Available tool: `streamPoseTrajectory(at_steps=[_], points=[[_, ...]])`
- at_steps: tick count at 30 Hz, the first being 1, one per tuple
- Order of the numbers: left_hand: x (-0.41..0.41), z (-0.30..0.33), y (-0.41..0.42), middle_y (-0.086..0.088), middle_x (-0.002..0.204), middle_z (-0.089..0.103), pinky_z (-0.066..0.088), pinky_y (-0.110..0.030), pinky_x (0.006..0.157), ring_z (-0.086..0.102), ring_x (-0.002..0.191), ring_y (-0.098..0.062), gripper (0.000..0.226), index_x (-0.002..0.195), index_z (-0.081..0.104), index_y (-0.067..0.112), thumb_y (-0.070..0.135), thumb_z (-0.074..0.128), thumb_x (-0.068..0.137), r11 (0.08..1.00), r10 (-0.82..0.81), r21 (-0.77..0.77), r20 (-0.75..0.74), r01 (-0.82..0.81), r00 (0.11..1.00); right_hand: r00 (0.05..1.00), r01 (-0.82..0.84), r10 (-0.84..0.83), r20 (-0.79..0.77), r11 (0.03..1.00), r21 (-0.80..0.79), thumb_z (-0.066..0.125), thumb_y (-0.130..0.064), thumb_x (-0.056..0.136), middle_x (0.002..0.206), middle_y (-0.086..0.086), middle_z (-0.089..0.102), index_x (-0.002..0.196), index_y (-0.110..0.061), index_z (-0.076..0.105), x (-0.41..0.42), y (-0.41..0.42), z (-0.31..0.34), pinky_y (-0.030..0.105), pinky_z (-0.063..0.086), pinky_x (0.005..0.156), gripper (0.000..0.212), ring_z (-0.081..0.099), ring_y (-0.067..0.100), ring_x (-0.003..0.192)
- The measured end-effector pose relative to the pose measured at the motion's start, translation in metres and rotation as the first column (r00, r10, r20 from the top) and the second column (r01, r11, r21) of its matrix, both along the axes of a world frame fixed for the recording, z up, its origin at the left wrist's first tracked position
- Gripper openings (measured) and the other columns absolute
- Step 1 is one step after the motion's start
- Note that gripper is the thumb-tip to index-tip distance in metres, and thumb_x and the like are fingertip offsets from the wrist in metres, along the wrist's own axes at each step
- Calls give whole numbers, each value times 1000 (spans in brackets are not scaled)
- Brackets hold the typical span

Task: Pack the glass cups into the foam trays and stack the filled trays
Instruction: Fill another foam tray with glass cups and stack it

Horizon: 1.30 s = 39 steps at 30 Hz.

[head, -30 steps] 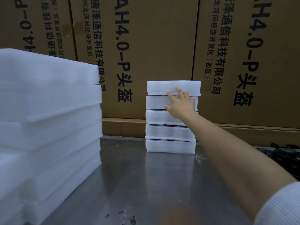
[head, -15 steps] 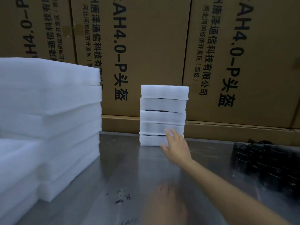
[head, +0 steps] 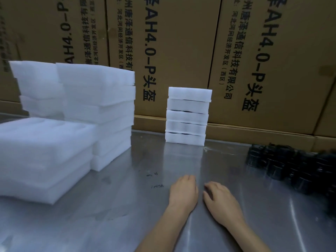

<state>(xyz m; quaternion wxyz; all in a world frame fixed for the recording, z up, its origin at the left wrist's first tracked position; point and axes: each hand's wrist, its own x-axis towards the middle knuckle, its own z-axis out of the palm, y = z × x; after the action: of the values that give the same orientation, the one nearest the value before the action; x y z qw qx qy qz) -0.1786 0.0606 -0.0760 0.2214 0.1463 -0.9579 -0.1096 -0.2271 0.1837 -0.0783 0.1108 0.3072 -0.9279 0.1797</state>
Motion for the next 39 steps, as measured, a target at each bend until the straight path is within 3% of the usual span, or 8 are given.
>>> streamPoseTrajectory(at_steps=[8,11,15,19,24,31,36,39], points=[[75,0,36,-12,111,58,41,-39,84,53,104,-32,29,111,55,11,30,40,95,964,-236,-118,22,237,972,998,-58,58,-24,998,-6,39,-34,99,142,-7,46,133,-26,50,34,25,-3,20,24,103,37,38,11,131],[97,23,15,-14,107,58,37,-39,84,54,97,-35,29,104,56,11,32,42,91,853,-239,-430,182,296,954,997,-77,77,-16,997,-21,41,-34,99,144,-8,44,135,-27,48,44,34,-3,20,24,104,38,37,10,133],[108,83,-48,-9,122,52,25,-42,101,47,113,-30,35,117,49,14,32,43,88,793,160,-607,126,-52,979,997,-79,80,20,995,-57,41,-34,98,143,-11,44,133,-29,50,52,41,0,22,28,103,36,36,9,133],[126,138,-110,-13,143,38,8,-57,112,32,134,-37,59,139,34,13,45,42,91,661,695,-546,188,-515,694,996,-81,83,25,994,-70,42,-32,98,140,-11,47,130,-28,53,55,42,2,21,30,100,34,39,10,130],[146,143,-148,-17,150,21,23,-56,110,32,134,-39,65,148,9,11,30,42,96,514,850,-604,261,-610,457,997,-65,69,42,993,-96,44,-33,97,138,-13,49,129,-29,54,53,42,2,23,34,98,34,40,9,129],[145,141,-129,-15,139,35,37,-41,103,47,123,-29,52,140,28,11,21,49,93,483,821,-723,177,-493,543,996,-64,70,48,990,-126,45,-32,96,135,-13,52,126,-29,57,51,42,0,24,35,98,32,42,11,127],[132,147,-55,-11,129,43,46,-32,90,54,115,-24,51,134,36,10,20,57,89,618,666,-685,195,-385,721,996,-64,72,55,988,-139,46,-32,95,132,-13,54,123,-29,58,50,42,-1,24,36,95,31,43,11,125],[126,136,-2,-7,123,44,36,-21,59,58,105,-21,48,130,38,12,12,58,87,749,468,-600,178,-282,866,989,-39,71,128,971,-237,48,-38,95,123,-13,60,117,-29,62,46,44,-3,27,41,92,28,51,11,118]])
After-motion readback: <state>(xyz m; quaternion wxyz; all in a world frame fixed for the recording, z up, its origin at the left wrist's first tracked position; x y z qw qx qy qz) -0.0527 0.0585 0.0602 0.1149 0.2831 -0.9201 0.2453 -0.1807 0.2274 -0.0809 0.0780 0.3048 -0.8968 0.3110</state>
